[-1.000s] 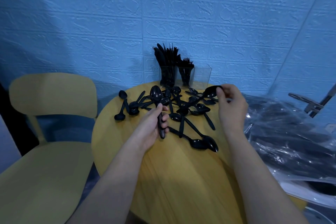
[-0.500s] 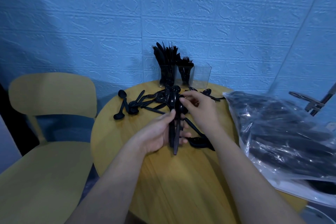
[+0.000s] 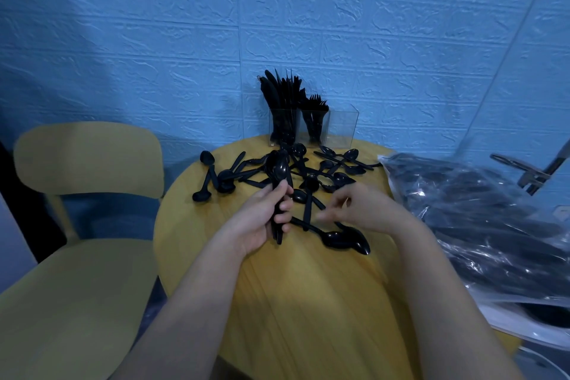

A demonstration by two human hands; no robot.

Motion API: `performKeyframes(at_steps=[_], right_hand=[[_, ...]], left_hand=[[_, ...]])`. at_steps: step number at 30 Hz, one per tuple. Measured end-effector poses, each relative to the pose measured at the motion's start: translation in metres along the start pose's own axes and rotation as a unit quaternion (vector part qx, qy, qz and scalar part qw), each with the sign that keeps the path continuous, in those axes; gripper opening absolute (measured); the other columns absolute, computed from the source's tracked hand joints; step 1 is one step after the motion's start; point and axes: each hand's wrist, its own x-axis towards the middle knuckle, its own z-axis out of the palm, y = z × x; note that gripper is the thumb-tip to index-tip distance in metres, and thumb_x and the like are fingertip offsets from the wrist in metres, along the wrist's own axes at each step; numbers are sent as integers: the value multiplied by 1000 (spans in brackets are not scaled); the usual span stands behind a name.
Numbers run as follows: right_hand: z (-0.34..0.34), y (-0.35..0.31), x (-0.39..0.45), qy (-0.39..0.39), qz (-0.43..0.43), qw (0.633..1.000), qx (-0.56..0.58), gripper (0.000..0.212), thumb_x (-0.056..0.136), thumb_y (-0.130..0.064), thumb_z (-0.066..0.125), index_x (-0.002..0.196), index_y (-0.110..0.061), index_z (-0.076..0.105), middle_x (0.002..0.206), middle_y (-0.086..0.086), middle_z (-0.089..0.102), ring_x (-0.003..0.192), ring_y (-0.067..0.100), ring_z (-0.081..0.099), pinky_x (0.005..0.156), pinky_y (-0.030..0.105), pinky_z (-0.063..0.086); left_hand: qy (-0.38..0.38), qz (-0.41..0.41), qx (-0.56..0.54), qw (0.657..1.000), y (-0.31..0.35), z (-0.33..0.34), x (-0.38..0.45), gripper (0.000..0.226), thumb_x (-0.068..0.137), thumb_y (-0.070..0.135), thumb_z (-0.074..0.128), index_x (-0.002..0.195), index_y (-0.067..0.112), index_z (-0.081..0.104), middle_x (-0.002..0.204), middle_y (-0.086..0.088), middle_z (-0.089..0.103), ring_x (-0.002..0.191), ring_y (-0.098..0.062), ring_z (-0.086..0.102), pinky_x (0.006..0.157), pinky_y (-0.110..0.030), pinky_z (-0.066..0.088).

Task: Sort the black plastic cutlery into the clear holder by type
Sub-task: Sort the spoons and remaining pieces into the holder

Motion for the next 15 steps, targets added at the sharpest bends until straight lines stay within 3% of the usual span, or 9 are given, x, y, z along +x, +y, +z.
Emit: performKeyframes(at_steps=[3,8,11,15], right_hand=[[2,-2,-2,-61,-5,998,-31,38,72,-51,74,90,-18,69,98,-4,62,87,7,54,73,23,46],[4,-6,-3,-70,-25,997,-34,18,78,-34,75,84,-19,68,90,-11,54,80,1,48,65,14,39],[5,-4,0,-29,-18,999,1,11,82,-30,72,80,-23,65,86,-10,60,81,3,52,67,17,42],[2,2,3,100,15,991,90,7,89,-21,63,83,-23,60,89,-3,62,80,10,60,61,18,46]], left_hand=[[13,-1,5,1000,0,2,0,19,101,28,40,95,12,48,57,5,38,45,-7,34,41,-21,37],[20,-5,11,1000,0,3,-1,22,101,31,38,97,11,48,57,4,38,45,-8,35,42,-22,37],[20,-4,16,1000,0,3,-1,25,101,33,37,97,11,48,57,5,39,47,-9,35,44,-22,37],[22,-5,20,1000,0,2,-2,26,100,35,38,98,12,49,57,4,39,49,-9,35,44,-22,38]])
